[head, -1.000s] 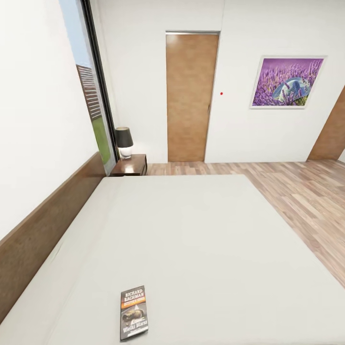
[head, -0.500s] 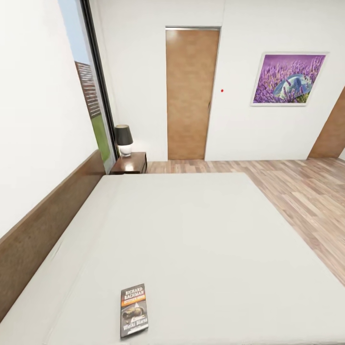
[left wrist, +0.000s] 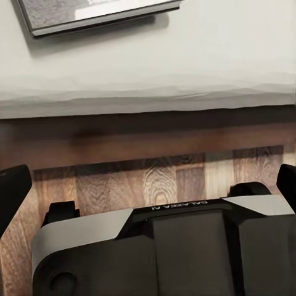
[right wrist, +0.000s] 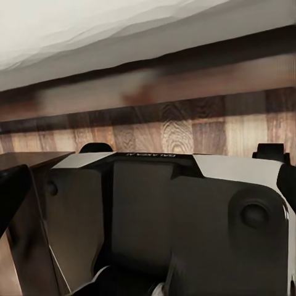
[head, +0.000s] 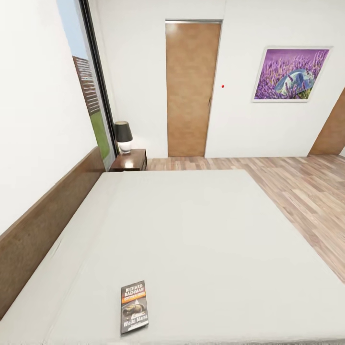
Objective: In the bedroom, move the book from the bed onto either nightstand, and place the two sandals side by side next to the bed.
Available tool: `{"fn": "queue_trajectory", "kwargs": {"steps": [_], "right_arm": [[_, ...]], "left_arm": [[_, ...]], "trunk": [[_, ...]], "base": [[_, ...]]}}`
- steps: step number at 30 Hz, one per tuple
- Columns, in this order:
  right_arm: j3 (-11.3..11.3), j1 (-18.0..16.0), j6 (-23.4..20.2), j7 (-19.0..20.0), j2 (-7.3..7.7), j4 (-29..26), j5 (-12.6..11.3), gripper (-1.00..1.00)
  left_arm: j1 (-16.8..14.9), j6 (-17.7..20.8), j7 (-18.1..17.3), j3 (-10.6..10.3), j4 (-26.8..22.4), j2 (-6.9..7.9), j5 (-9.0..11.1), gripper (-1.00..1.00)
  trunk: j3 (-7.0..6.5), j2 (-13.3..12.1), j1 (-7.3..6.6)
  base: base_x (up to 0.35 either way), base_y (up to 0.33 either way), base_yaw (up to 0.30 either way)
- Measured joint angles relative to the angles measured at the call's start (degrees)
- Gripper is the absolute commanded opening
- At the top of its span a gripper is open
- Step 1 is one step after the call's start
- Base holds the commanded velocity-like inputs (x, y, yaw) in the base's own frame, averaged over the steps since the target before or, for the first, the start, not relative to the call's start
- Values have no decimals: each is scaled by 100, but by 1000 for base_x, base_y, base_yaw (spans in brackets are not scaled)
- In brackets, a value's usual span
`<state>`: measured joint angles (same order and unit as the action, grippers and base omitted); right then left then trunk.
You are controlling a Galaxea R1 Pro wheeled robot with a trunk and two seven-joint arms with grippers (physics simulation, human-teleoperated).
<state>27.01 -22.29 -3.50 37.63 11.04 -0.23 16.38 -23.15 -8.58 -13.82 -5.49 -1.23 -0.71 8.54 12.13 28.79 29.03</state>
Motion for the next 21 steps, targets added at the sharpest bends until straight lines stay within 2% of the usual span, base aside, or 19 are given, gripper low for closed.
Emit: {"fn": "queue_trajectory", "kwargs": {"steps": [15, 18, 21], "right_arm": [[0, 0, 0, -23, -1, 0, 9, 100], [0, 0, 2, -27, 1, 0, 7, 100], [1, 0, 2, -29, 2, 3, 9, 100]], "left_arm": [[0, -8, -21, 16, -2, 22, 11, 100], [-3, -4, -331, 44, -62, 98, 15, 100], [-26, 142, -1032, 53, -159, 249, 23, 100]], "trunk": [[5, 0, 0], [5, 0, 0], [5, 0, 0]], "base": [[0, 0, 0], [0, 0, 0], [0, 0, 0]]}}
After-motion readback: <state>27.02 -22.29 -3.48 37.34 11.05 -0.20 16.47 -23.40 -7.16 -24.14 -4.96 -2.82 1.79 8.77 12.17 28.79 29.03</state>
